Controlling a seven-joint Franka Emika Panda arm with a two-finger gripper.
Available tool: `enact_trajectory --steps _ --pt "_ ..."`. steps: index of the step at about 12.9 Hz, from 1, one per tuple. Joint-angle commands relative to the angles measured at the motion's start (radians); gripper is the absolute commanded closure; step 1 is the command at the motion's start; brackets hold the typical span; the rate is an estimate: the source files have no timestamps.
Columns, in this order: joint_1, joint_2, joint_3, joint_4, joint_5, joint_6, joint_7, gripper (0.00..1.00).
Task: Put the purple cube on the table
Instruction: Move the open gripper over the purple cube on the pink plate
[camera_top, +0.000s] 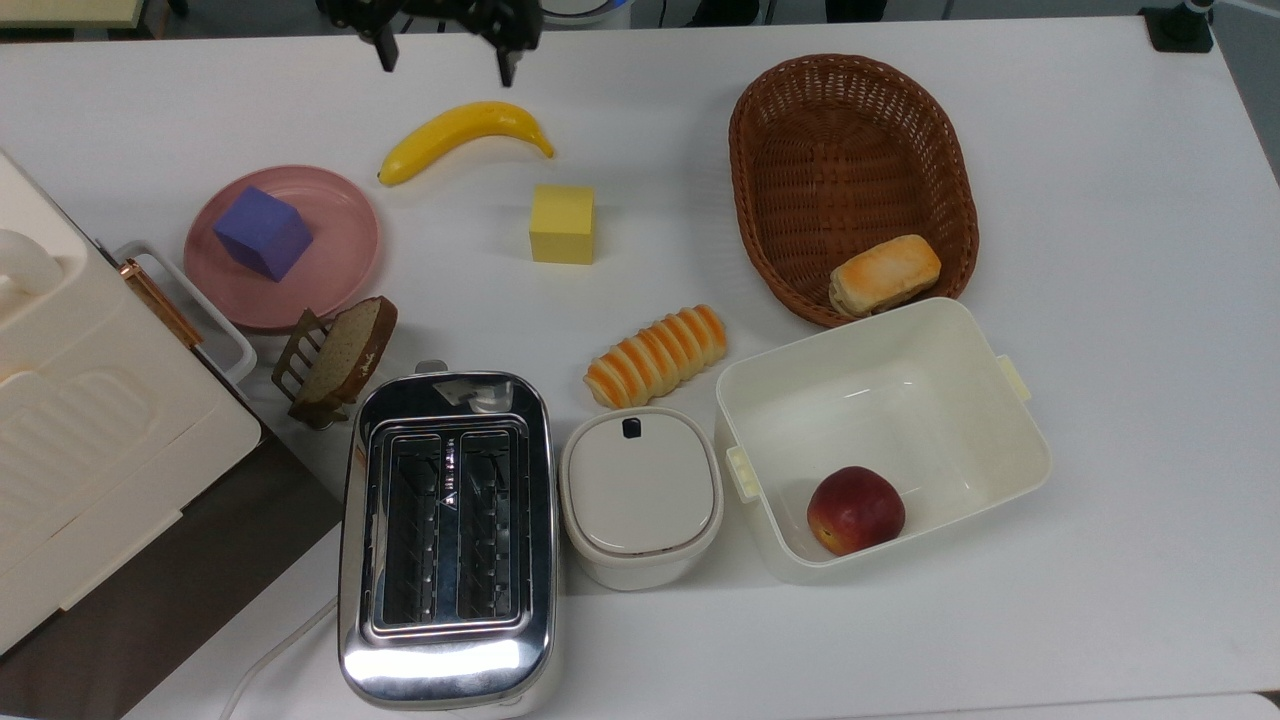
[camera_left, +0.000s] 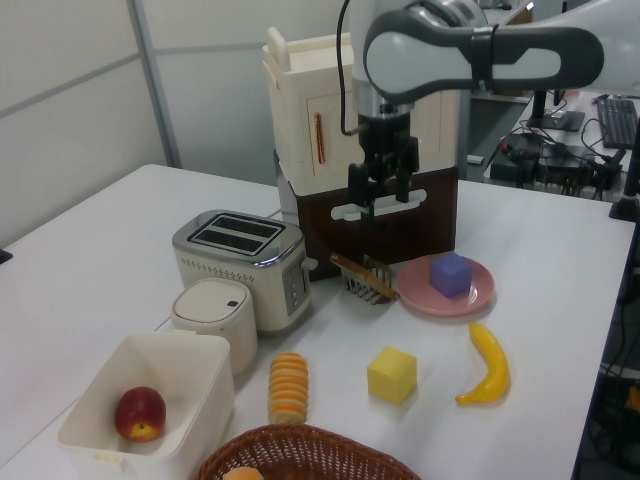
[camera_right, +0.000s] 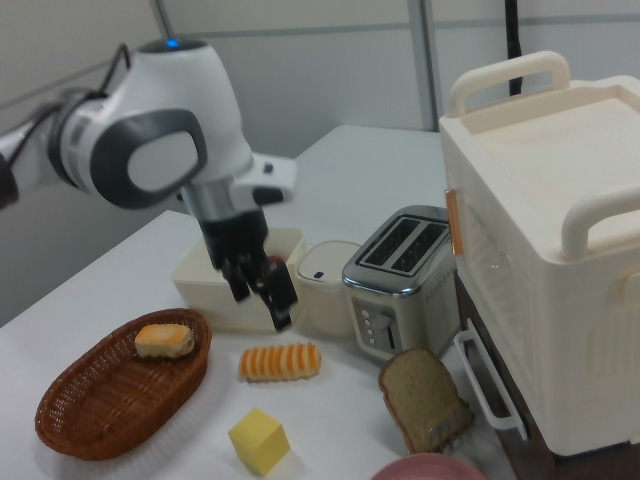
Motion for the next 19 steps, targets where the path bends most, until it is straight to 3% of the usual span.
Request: enact_trajectory --steps 1,5,7,11,19 --pt "-0.031 -0.058 -0.037 -0.113 -0.056 -0.006 0.042 0.0" --pt "-0.058 -0.056 -0.129 -0.168 -0.075 0.024 0.039 0.0" --pt "-0.096 -0.056 -0.164 -0.223 -0.076 0.141 0.028 0.0" --pt "-0.136 -0.027 -0.165 -0.323 -0.074 0.366 0.023 0.0" --pt "-0.15 0.115 -0.165 -0.321 -0.074 0.549 0.023 0.0"
